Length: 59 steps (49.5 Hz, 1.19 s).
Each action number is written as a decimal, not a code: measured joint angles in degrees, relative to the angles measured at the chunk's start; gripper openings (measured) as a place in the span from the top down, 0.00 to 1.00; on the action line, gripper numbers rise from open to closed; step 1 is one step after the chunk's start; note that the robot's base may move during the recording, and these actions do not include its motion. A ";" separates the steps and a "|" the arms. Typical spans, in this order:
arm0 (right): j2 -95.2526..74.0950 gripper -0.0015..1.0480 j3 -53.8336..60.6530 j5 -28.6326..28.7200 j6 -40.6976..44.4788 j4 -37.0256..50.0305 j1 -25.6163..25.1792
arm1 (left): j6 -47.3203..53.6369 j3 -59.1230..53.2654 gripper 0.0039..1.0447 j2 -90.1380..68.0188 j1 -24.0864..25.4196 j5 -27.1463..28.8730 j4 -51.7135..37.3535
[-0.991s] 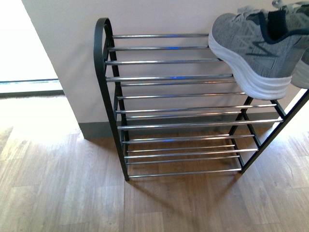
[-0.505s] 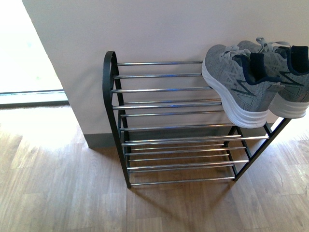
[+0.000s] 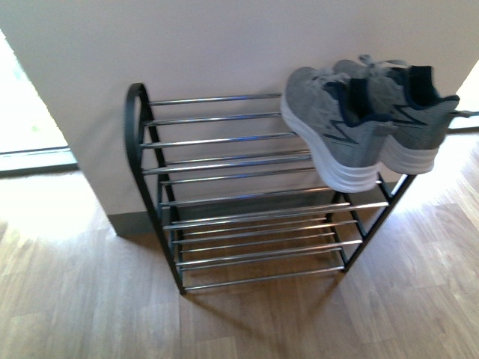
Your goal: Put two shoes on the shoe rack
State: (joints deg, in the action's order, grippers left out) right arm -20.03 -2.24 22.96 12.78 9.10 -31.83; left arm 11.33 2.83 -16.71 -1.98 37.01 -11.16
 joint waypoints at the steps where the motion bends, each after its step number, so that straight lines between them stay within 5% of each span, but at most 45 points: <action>1: 0.00 0.98 0.00 -0.04 -0.02 0.00 0.00 | 0.02 0.00 0.98 0.00 0.00 -0.11 0.00; 59: 0.00 0.98 0.00 -0.44 -0.04 -0.02 0.07 | 0.00 0.00 0.98 -0.04 0.00 -0.61 0.00</action>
State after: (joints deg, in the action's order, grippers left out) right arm -20.03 -2.24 22.52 12.73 9.08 -31.77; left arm 11.33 2.83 -16.75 -1.98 36.40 -11.16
